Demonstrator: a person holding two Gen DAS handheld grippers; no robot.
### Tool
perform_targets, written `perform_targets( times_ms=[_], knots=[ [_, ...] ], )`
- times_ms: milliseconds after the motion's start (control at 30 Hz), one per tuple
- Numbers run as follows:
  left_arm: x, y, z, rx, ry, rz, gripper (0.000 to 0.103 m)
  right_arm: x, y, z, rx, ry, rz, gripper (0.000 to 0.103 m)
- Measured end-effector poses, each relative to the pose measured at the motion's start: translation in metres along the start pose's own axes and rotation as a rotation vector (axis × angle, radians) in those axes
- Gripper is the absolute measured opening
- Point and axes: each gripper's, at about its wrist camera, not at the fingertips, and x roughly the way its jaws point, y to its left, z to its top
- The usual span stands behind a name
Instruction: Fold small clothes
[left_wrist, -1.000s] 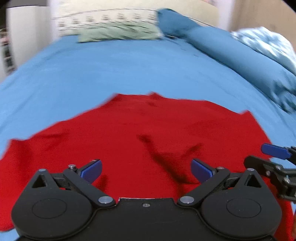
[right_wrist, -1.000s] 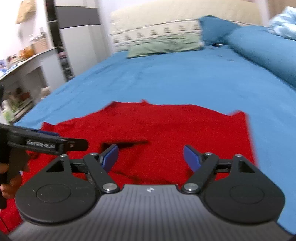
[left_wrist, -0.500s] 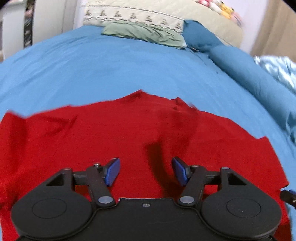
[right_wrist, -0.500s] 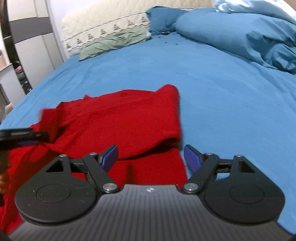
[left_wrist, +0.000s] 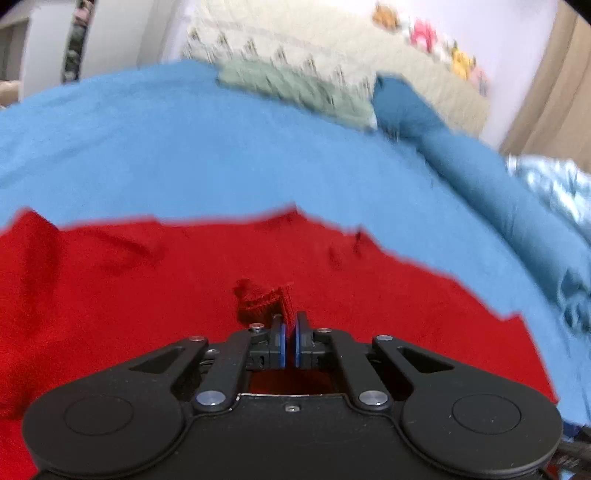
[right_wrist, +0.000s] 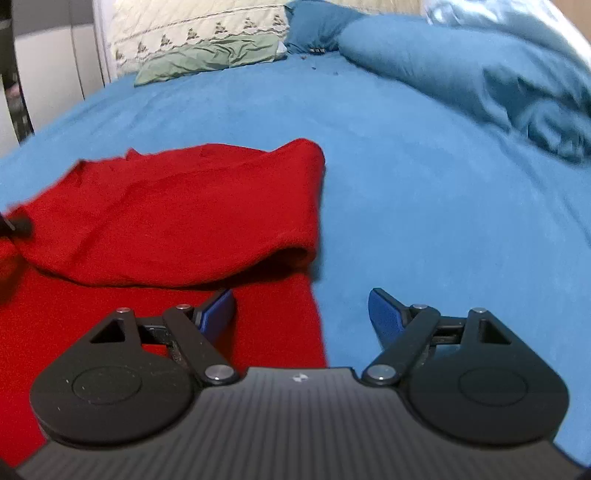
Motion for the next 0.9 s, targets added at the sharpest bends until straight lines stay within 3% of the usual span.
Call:
perform_targets(
  times_ms=[133, 200, 400, 500, 600, 667, 733, 800, 900],
  knots=[
    [-0.038, 0.014, 0.015, 0.008, -0.141, 0.081, 0.004, 0.013, 0.012, 0.013, -0.073, -0.029, -0.018, 0.093],
    [-0.048, 0.026, 0.017, -0.007, -0.163, 0.100, 0.004, 0.019, 0.017, 0.018, -0.092, -0.034, -0.021, 0.092],
    [-0.060, 0.044, 0.002, 0.012, -0.178, 0.179, 0.004, 0.021, 0.027, 0.021, -0.148, -0.040, -0.062, 0.073],
    [-0.065, 0.054, -0.004, -0.008, -0.184, 0.216, 0.004, 0.018, 0.024, 0.020, -0.180, -0.038, -0.072, 0.073],
    [-0.060, 0.068, -0.014, -0.028, -0.131, 0.216, 0.004, 0.020, 0.016, 0.018, -0.160, -0.025, -0.062, 0.073],
    [-0.058, 0.070, -0.021, -0.026, -0.108, 0.218, 0.004, 0.020, 0.009, 0.018, -0.108, -0.020, -0.033, 0.067],
    [-0.059, 0.070, -0.026, -0.024, -0.104, 0.218, 0.004, 0.017, 0.007, 0.017, -0.087, -0.029, -0.007, 0.049],
    [-0.061, 0.069, -0.027, -0.021, -0.109, 0.208, 0.004, 0.013, 0.006, 0.017, -0.066, -0.044, 0.008, 0.039],
    [-0.061, 0.069, -0.026, -0.012, -0.108, 0.211, 0.005, 0.016, 0.001, 0.020, -0.033, -0.033, 0.014, 0.037]
  ],
)
